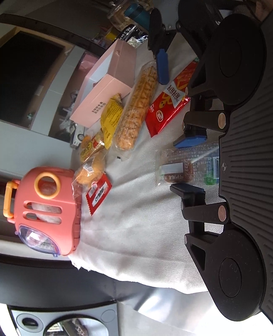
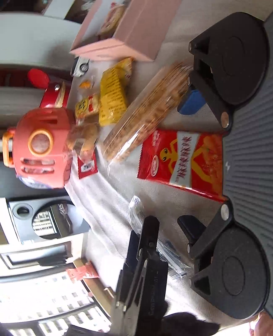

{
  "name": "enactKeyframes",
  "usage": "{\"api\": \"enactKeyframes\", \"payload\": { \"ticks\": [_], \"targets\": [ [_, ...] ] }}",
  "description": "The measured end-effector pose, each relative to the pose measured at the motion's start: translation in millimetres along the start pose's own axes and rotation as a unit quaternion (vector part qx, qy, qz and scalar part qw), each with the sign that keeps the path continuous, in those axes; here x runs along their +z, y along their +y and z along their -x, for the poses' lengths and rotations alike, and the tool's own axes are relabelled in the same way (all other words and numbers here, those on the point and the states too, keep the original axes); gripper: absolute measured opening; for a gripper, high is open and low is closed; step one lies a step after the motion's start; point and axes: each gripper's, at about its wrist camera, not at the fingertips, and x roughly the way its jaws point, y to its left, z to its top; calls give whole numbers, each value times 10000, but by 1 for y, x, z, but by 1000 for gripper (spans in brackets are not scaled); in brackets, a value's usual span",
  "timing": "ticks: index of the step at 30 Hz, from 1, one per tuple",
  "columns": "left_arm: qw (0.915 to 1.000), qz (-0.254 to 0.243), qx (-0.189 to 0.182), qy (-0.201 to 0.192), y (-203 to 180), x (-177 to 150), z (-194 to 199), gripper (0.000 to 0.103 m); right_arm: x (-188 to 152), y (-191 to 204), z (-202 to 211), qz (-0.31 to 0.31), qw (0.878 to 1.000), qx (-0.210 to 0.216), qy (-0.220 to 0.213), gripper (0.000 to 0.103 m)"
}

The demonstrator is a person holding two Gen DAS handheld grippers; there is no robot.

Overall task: Organize snacks
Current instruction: 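Lift the clear packet with the left gripper while the right lifts the red packet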

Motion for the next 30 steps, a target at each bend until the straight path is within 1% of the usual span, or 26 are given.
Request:
{"api": "enactKeyframes", "payload": {
  "ticks": [2,4,5,6,8,10,12,14,17,21,23,24,26,28,30],
  "targets": [
    [10000,-36,4,-8,0,0,0,43,2,-2,3,-100,9999,-20,15,93],
    [10000,64,-27,-12,2,2,0,42,6,-1,5,-49,10000,5,38,71],
    [9999,119,-43,-15,3,2,0,42,7,0,5,2,10000,17,61,66],
    [9998,176,-54,-14,4,2,1,42,8,2,5,56,9999,-26,88,58],
    [9996,262,-42,35,4,2,3,41,9,6,6,186,9997,-15,149,56],
    [9996,243,-16,118,-1,3,7,41,7,8,12,217,9995,77,204,53],
    [9998,155,-53,147,-8,1,12,41,3,8,21,214,9994,170,215,50],
    [9998,5,-125,167,-19,-1,19,41,-4,6,36,216,9995,175,144,49],
    [9986,-345,-353,209,-45,-4,30,41,-16,-1,67,229,9997,69,-62,48],
    [9941,-708,-775,290,-83,-9,38,41,-31,-21,112,156,9987,-276,-399,48],
    [9916,-732,-1055,137,-100,5,46,40,-31,-36,137,4,9970,-468,-621,47],
    [9902,-738,-1181,-29,-107,19,51,40,-27,-46,153,-85,9951,-576,-796,47],
    [9866,-778,-1354,-482,-125,52,60,40,-9,-67,184,-299,9882,-814,-1264,47],
    [9824,-786,-1427,-917,-142,85,60,41,13,-93,214,-631,9755,-1053,-1826,47],
    [9792,-784,-1427,-1207,-156,118,46,41,34,-117,230,-894,9601,-1355,-2277,48]
  ]
}}
